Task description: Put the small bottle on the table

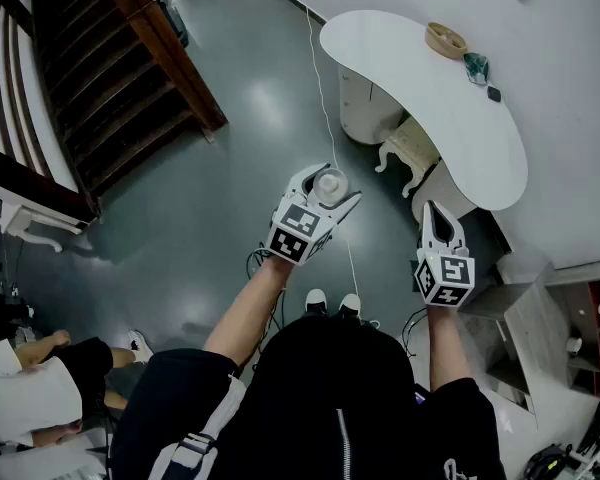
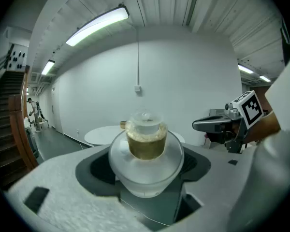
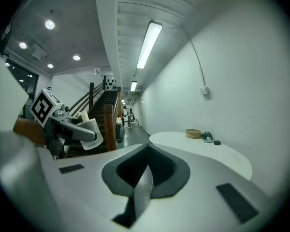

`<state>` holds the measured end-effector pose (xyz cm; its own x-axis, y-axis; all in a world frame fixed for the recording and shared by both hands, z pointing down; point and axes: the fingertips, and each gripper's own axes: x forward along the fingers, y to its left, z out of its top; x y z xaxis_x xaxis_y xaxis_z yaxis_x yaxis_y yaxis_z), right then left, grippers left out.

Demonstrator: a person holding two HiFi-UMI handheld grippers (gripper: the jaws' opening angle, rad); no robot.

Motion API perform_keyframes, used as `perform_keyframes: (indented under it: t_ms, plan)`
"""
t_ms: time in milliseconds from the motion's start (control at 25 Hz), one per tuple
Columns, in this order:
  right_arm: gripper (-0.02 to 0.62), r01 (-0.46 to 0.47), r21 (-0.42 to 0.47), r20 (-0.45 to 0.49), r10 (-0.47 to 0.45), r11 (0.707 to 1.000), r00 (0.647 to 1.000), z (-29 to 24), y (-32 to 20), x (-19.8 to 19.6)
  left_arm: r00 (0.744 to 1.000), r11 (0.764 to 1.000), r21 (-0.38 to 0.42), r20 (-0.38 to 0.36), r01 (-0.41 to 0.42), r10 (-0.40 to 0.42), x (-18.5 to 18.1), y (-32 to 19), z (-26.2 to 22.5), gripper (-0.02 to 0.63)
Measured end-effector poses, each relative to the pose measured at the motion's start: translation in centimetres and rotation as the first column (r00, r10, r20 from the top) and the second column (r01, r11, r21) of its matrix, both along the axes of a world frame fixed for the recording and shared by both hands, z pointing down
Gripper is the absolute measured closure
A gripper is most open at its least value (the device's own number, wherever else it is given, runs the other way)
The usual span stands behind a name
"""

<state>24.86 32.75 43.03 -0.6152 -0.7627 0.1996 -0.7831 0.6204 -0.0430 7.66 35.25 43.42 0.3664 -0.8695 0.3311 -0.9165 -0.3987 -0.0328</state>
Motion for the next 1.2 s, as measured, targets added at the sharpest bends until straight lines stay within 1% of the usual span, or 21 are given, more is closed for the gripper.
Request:
perform_keyframes:
  t_ms: [240, 360, 640, 880, 1040, 1200]
  plan:
    - [0.594, 0.021, 0.008, -0.001, -0.021, 1.0, 1.0, -0.1, -0.5, 1.1, 1.0, 1.0, -0.003, -0.006, 0.021, -0.021, 1.5, -0.5, -0.1, 0.268]
    - [0.594, 0.031, 0.011, 0.014, -0.031, 0.999, 0.999, -0.2, -1.2, 1.3, 0.999, 0.999, 0.006, -0.011, 0.031, -0.031, 2.0, -1.0, -0.4, 0.267]
    - [0.594, 0.03, -0.016, 0.028, -0.03, 0.999, 0.999, 0.5, -3.3, 1.2, 0.999, 0.999, -0.003, -0.013, 0.04, -0.04, 2.1, -2.4, -0.1, 0.268]
    - [0.594, 0.023, -0.022, 0.028, -0.023, 0.999, 0.999, 0.8, -7.5, -0.2, 0.999, 0.999, -0.008, -0.025, 0.033, -0.033, 0.7, -6.4, 0.7, 0.268]
    - [0.594, 0.024, -0.021, 0.014, -0.023, 0.999, 1.0, 1.4, -11.2, -2.8, 0.999, 1.0, -0.018, -0.031, 0.016, -0.017, -1.5, -10.5, 1.6, 0.268]
    - [0.594, 0.01, -0.023, -0.001, -0.01, 1.0, 1.0, 1.7, -16.0, -6.0, 0.999, 1.0, -0.012, -0.034, -0.003, 0.003, -4.5, -15.9, 2.0, 0.268]
